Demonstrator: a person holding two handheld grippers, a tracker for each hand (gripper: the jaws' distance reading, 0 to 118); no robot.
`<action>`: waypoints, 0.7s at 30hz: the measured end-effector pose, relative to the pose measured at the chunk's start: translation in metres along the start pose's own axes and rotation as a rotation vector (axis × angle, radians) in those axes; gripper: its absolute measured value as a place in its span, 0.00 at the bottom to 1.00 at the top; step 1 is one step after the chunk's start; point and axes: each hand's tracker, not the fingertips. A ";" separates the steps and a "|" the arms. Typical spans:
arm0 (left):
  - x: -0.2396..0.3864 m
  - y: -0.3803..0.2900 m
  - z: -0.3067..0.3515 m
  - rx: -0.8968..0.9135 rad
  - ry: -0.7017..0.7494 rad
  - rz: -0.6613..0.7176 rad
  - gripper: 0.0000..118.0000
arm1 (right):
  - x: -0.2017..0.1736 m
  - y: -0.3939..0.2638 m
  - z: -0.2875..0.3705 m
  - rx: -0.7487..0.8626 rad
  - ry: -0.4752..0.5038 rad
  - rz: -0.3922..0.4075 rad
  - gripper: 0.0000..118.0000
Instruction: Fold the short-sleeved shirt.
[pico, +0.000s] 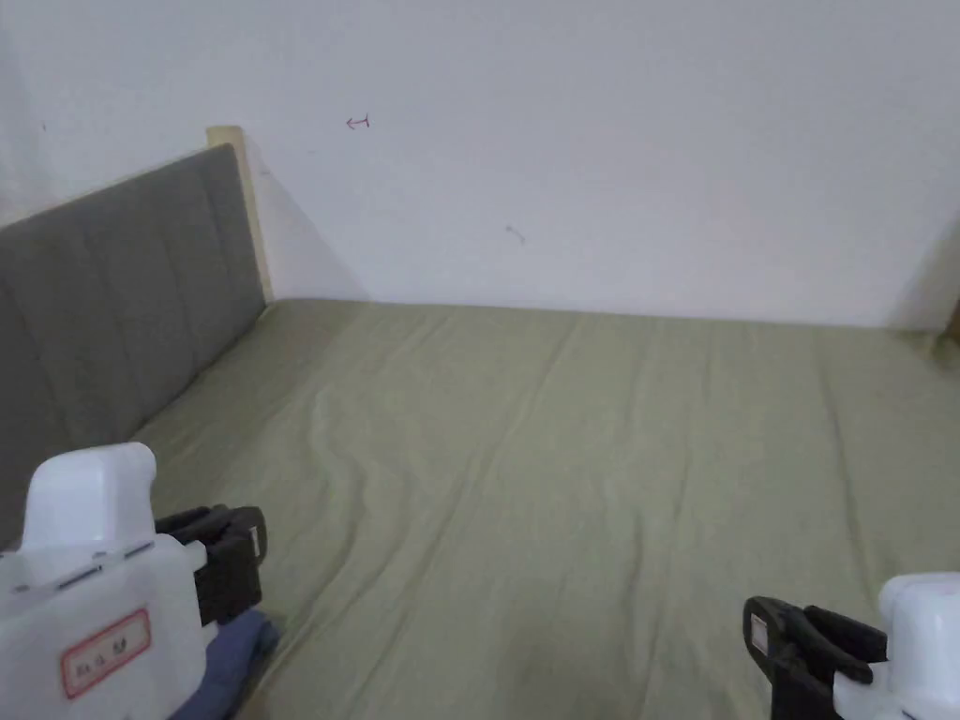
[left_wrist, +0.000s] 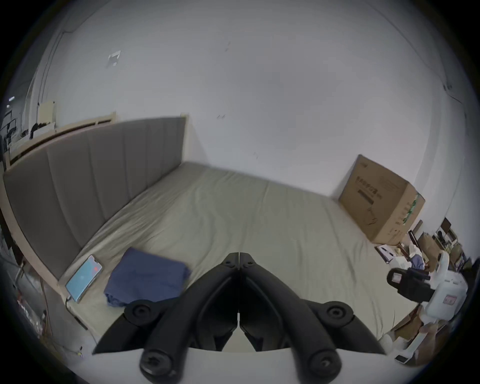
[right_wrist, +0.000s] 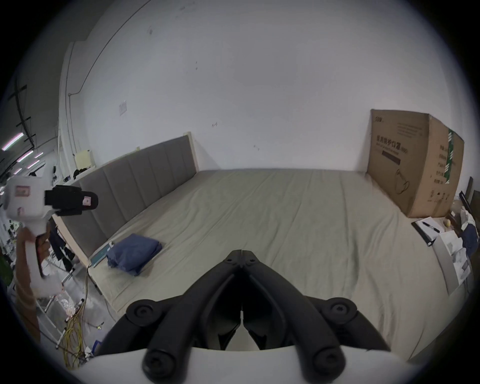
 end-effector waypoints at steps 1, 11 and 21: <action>0.020 -0.005 0.004 0.047 0.030 -0.065 0.00 | 0.003 0.005 0.004 0.020 -0.011 -0.001 0.00; 0.135 -0.037 0.028 0.240 0.046 -0.182 0.00 | 0.033 0.024 0.049 0.149 -0.106 -0.014 0.00; 0.153 -0.041 0.052 0.308 -0.011 -0.178 1.00 | 0.039 0.020 0.089 0.222 -0.173 0.034 0.35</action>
